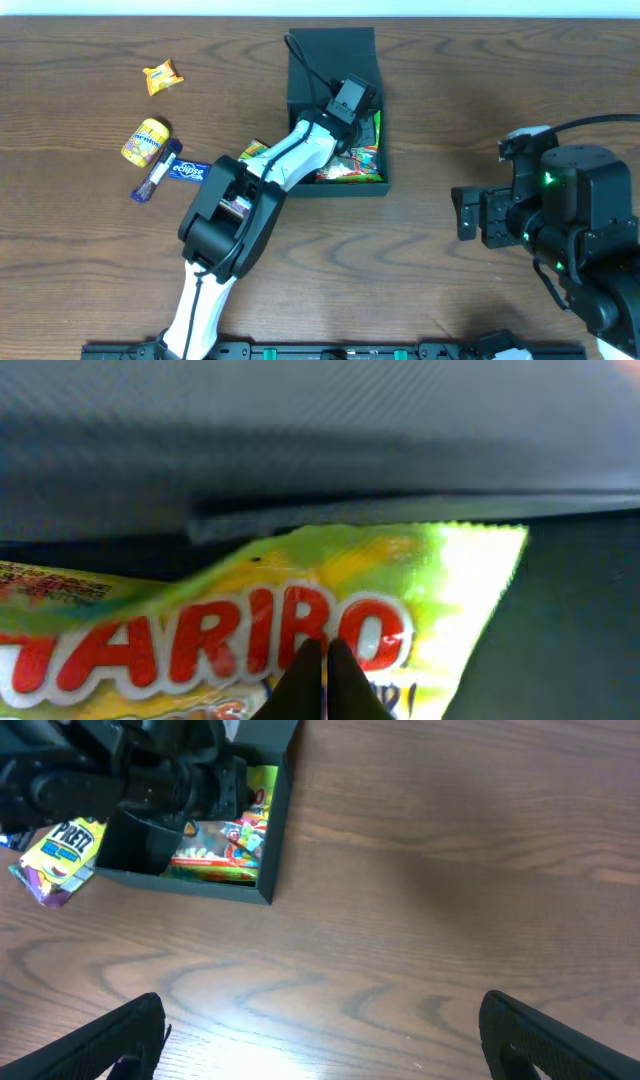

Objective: Pack container
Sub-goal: 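Open the left gripper and push the bag flat inside the box, then move the left gripper back to the yellow Mentos bottle and grasp it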

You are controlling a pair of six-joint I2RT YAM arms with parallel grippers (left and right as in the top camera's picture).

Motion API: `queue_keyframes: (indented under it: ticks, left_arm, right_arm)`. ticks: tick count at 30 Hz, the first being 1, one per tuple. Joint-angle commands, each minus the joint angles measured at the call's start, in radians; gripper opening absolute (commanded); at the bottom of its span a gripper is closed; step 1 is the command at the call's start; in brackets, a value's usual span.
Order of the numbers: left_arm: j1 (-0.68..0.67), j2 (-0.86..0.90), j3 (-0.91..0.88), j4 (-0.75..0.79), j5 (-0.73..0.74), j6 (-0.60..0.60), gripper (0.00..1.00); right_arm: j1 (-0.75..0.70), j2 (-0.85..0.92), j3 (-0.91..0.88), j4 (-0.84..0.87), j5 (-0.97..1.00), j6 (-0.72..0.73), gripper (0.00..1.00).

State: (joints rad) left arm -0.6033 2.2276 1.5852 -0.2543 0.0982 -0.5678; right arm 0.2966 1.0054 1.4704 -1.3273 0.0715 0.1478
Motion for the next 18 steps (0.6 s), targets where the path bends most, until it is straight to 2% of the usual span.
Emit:
queue_keyframes:
  ticks: [1,5,13,16,18]
  left_arm:
    - [0.0,0.031,0.02,-0.003,-0.002,0.026,0.06]
    - [0.001,0.029,0.021,0.014,-0.001,0.032,0.06]
    - [0.001,-0.069,0.066,0.023,-0.008,0.141,0.06]
    - [0.003,-0.159,0.075,0.023,-0.087,0.179,0.06]
    - [0.009,-0.233,0.075,0.011,-0.21,0.211,0.06]
  right_arm:
    - [-0.009,-0.004,-0.001,-0.001,0.01,-0.014,0.99]
    - [-0.009,-0.004,-0.001,-0.001,0.01,-0.014,0.99]
    - [-0.009,-0.004,-0.001,-0.001,0.01,-0.014,0.99]
    - [-0.009,-0.004,-0.001,-0.001,0.01,-0.014,0.99]
    - [-0.009,-0.004,-0.001,-0.001,0.01,-0.014,0.99]
